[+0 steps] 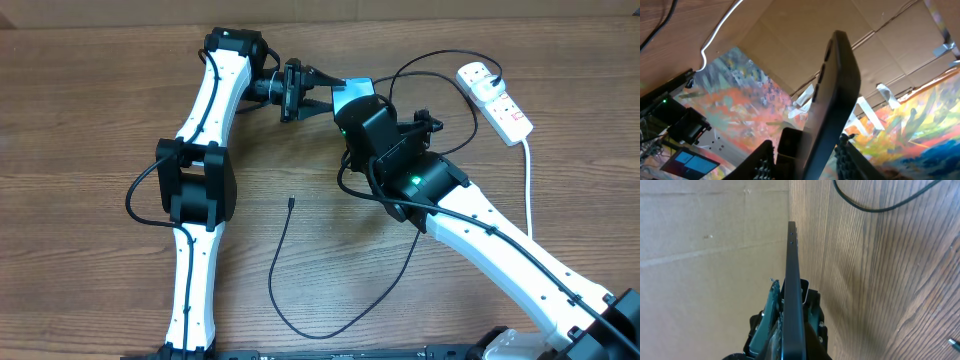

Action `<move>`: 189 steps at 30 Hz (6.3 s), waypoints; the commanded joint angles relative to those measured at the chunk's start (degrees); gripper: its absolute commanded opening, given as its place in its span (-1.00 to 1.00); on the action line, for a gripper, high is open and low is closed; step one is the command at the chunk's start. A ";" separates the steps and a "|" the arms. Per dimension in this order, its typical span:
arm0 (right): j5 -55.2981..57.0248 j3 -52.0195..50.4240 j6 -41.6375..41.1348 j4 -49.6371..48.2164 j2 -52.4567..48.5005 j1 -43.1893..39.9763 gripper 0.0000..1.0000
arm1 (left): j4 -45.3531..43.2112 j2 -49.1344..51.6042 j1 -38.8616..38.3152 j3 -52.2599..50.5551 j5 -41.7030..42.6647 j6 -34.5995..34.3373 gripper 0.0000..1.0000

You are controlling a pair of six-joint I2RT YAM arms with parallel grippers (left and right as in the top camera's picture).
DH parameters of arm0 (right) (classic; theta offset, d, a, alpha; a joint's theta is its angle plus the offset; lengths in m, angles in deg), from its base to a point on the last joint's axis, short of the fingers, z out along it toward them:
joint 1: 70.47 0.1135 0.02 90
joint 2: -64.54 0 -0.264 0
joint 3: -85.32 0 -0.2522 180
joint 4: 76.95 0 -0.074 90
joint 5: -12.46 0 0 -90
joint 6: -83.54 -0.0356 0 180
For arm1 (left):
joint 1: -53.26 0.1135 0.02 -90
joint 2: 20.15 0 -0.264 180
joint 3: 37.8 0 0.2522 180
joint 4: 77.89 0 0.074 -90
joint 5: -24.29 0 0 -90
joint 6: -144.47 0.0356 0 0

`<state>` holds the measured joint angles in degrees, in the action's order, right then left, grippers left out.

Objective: Plug charger to phone and switch on socket

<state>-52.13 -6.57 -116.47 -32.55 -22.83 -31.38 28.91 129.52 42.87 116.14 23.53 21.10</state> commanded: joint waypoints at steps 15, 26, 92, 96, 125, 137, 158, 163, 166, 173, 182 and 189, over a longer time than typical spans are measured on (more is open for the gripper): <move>-3.72 1.46 -5.70 -1.60 0.55 0.17 -0.92 | -0.07 0.55 -0.17 1.44 1.36 -0.50 -0.29; -4.09 1.46 -5.70 -1.46 -0.33 0.17 -0.91 | -0.04 0.55 -0.22 1.44 1.40 -0.46 -0.40; -9.03 1.46 60.96 33.68 24.22 0.15 1.00 | -5.99 -31.80 3.65 1.49 -71.84 12.11 -0.92; -16.13 1.46 60.46 30.45 21.27 0.15 1.00 | -5.84 -36.20 3.63 1.49 -87.06 9.51 -0.92; -38.32 1.40 67.30 19.10 -6.43 0.17 0.80 | -2.23 -36.50 3.63 1.20 -91.34 10.19 -0.92; -45.00 6.84 75.84 25.81 -12.00 0.07 0.69 | -1.62 -36.50 3.63 1.18 -93.26 10.19 -0.92; -30.58 8.66 60.70 15.45 -26.67 6.45 0.16 | 0.17 -36.50 5.22 1.20 -95.62 10.19 -0.92; -30.60 8.68 60.70 13.92 -27.58 7.02 0.16 | 0.17 -36.50 5.22 1.20 -95.62 10.19 -0.92; -30.56 9.79 62.16 14.49 -27.87 7.45 0.16 | 0.17 -36.50 5.22 1.20 -95.60 10.19 -0.92; -30.36 24.44 66.82 28.92 -35.26 6.32 0.16 | 0.20 -36.50 5.22 1.18 -95.60 10.19 -0.92; -26.95 25.09 60.50 28.24 -39.23 7.15 0.10 | 0.79 -36.50 5.22 1.18 -95.62 10.21 -0.92; -23.30 25.05 58.71 26.67 -40.70 8.76 -0.11 | 0.98 -36.50 5.22 1.18 -95.62 10.19 -0.91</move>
<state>-79.24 17.60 -55.60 -5.58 -62.42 -24.28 29.83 93.35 47.70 116.93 -71.14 31.90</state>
